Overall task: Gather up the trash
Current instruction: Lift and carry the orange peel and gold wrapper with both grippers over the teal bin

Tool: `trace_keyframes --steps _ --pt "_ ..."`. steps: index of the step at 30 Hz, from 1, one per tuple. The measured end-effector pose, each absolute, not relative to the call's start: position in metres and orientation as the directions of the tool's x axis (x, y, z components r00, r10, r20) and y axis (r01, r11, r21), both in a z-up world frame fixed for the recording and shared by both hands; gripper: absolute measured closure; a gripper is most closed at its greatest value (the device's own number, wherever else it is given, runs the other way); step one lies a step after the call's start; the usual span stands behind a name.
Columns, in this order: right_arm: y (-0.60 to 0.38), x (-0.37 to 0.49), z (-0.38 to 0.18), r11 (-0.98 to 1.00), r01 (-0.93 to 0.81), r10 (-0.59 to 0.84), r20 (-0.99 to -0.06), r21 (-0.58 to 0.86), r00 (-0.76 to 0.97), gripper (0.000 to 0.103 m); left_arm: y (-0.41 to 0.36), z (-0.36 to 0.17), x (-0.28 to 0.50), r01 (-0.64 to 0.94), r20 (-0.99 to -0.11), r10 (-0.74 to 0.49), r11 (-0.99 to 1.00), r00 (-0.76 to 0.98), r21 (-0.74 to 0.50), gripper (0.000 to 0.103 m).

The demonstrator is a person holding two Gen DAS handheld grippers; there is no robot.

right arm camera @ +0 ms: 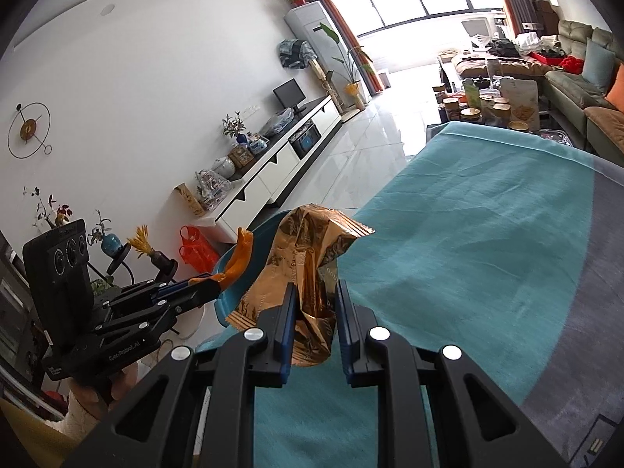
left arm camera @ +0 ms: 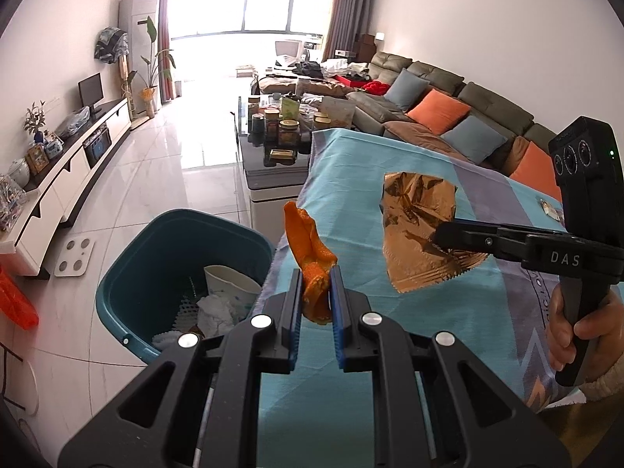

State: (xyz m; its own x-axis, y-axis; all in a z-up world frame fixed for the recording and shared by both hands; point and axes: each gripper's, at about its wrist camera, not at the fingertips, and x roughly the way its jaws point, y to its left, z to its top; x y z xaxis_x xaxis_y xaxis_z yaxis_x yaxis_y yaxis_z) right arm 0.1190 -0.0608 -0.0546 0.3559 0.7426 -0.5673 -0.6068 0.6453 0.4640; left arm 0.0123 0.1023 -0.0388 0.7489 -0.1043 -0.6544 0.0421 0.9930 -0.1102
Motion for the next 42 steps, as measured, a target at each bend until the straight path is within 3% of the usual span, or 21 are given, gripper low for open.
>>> trace_keyframes --steps 27,42 --pt "0.016 0.134 -0.060 0.597 -0.681 0.741 -0.618 0.424 0.264 0.085 0.152 -0.051 0.017 -0.113 -0.675 0.005 0.987 0.738 -0.117 0.089" --pt "0.088 0.147 -0.077 0.606 -0.711 0.667 -0.715 0.356 0.211 0.084 0.183 -0.083 0.036 -0.190 -0.720 0.021 0.970 0.693 -0.154 0.089"
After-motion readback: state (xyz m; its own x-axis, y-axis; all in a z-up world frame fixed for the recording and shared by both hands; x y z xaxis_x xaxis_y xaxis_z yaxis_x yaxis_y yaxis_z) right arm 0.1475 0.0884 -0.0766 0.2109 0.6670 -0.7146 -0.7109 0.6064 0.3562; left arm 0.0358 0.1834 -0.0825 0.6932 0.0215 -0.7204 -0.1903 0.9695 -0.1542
